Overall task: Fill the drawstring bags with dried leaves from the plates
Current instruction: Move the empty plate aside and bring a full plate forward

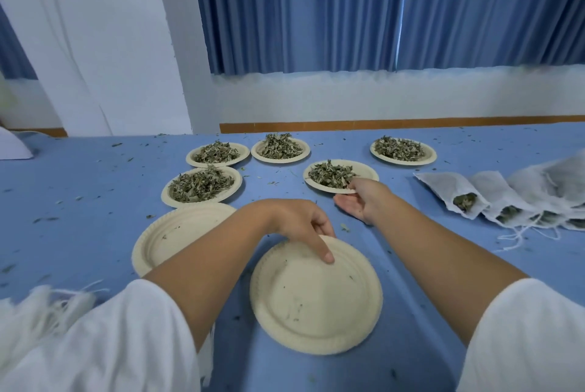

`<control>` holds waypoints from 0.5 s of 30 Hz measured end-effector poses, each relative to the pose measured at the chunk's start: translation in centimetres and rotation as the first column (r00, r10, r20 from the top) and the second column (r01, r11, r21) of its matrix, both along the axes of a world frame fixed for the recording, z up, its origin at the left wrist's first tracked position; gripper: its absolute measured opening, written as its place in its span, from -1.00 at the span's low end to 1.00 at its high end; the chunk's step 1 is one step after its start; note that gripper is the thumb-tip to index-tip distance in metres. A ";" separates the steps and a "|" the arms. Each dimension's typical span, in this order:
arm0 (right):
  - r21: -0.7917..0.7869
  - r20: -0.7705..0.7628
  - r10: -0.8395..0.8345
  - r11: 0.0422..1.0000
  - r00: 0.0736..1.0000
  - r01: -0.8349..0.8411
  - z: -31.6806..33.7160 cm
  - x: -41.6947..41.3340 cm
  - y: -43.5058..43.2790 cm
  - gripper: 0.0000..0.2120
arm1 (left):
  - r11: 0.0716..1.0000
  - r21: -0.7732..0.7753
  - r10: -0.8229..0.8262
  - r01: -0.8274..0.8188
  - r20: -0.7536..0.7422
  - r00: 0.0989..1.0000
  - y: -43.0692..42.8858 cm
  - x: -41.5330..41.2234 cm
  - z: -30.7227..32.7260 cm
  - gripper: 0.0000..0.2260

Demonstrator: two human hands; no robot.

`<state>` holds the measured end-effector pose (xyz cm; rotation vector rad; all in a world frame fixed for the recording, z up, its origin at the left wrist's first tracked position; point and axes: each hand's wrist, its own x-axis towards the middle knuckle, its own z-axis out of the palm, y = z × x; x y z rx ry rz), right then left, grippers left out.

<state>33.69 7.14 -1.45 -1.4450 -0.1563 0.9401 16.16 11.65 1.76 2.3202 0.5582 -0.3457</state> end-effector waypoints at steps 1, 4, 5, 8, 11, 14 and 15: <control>-0.010 0.019 0.015 1.000 1.000 -0.015 0.0 -0.4 -0.8 -0.69 | 1.000 0.012 0.004 -0.004 0.014 1.000 -0.5 -0.4 -0.1 -0.76; -0.026 0.052 0.036 0.999 0.998 -0.035 -0.2 -1.5 -3.1 -0.69 | 0.997 0.051 0.059 -0.063 0.092 0.994 -1.7 -1.8 -0.2 -0.81; -0.023 0.054 0.034 0.999 0.998 -0.033 -0.2 -1.7 -3.8 -0.69 | 0.994 0.042 0.098 -0.104 0.127 0.987 -1.9 -2.2 -0.2 -0.82; -0.001 0.048 0.012 1.000 0.999 -0.012 -0.4 -1.9 -5.9 -0.68 | 0.978 -0.010 0.206 -0.209 0.229 0.951 -2.2 -3.7 0.3 -0.87; -0.019 0.080 0.020 1.000 0.997 -0.019 -0.5 -2.3 -7.5 -0.69 | 0.951 -0.050 0.305 -0.306 0.335 0.891 -2.1 -5.4 1.0 -0.87; -0.042 0.148 0.047 0.998 0.988 -0.041 -0.6 -3.0 -8.5 -0.69 | 0.896 -0.067 0.427 -0.439 0.400 0.811 -1.7 -7.2 1.3 -0.89; -0.050 0.159 0.054 0.998 0.986 -0.047 -0.6 -3.2 -8.7 -0.69 | 0.866 -0.061 0.474 -0.496 0.413 0.778 -1.5 -7.9 1.2 -0.88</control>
